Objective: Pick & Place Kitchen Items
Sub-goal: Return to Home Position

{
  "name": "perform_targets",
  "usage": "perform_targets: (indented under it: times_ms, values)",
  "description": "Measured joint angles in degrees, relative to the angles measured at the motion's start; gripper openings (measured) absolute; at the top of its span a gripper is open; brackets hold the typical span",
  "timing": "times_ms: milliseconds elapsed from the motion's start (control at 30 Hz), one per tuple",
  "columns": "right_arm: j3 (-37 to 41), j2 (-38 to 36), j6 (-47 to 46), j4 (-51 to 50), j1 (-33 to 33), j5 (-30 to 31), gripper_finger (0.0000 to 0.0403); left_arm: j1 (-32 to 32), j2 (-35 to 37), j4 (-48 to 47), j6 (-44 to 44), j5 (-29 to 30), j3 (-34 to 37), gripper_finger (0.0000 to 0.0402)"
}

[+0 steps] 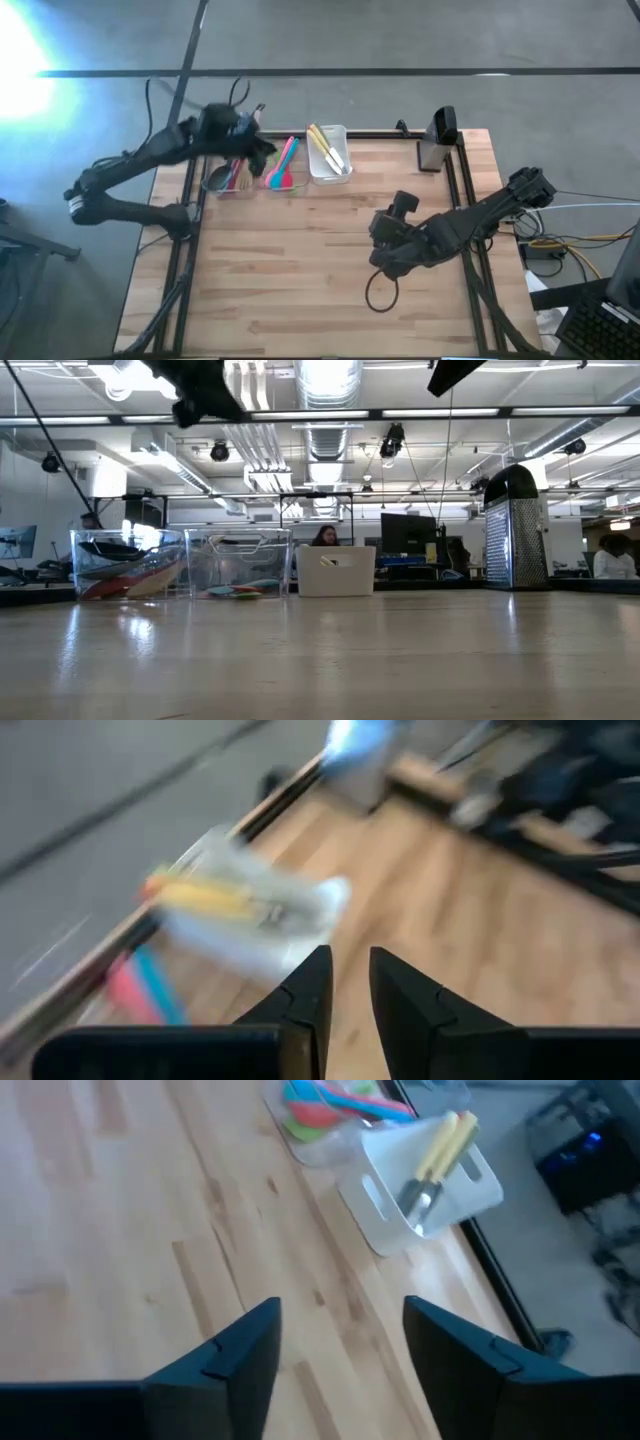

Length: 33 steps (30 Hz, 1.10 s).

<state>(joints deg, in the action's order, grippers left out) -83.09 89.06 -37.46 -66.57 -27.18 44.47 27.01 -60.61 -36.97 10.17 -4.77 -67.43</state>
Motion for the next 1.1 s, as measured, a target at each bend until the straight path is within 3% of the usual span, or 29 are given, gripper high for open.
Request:
perform_targets:
  times_ms: [133, 300, 467, 567, 667, 833, 1100]
  values:
    - [2.5, -3.1, 4.3, 7.0, -0.6, -0.2, 0.0149, -13.7, 6.6, 10.9, -0.8, 5.5, 6.8, 0.0071]
    - [12.1, -9.9, 12.1, 23.0, -0.7, -5.5, 0.0078, -31.0, 11.4, 21.9, -4.9, 14.8, 15.7, 0.0071]
    - [22.9, -19.5, 15.2, 36.0, -1.0, -9.4, 0.0019, -45.9, 13.3, 24.4, -14.7, 30.0, 20.5, 0.0060]
    - [29.5, -25.5, 18.1, 44.3, -1.5, -10.4, 0.0010, -51.6, 13.8, 24.5, -18.1, 32.6, 22.6, 0.0051]
    - [36.8, -30.9, 22.7, 54.0, -1.6, -12.7, 0.0009, -53.3, 14.9, 24.7, -18.2, 31.6, 25.0, 0.0040]
    - [48.4, -38.3, 29.6, 71.2, -1.2, -19.3, 0.0008, -50.5, 20.3, 27.7, -17.9, 20.8, 30.2, 0.0014]
    - [59.0, -45.6, 30.7, 80.5, 0.3, -22.5, 0.0008, -44.3, 31.0, 29.2, -19.3, 15.9, 39.5, 0.0008]
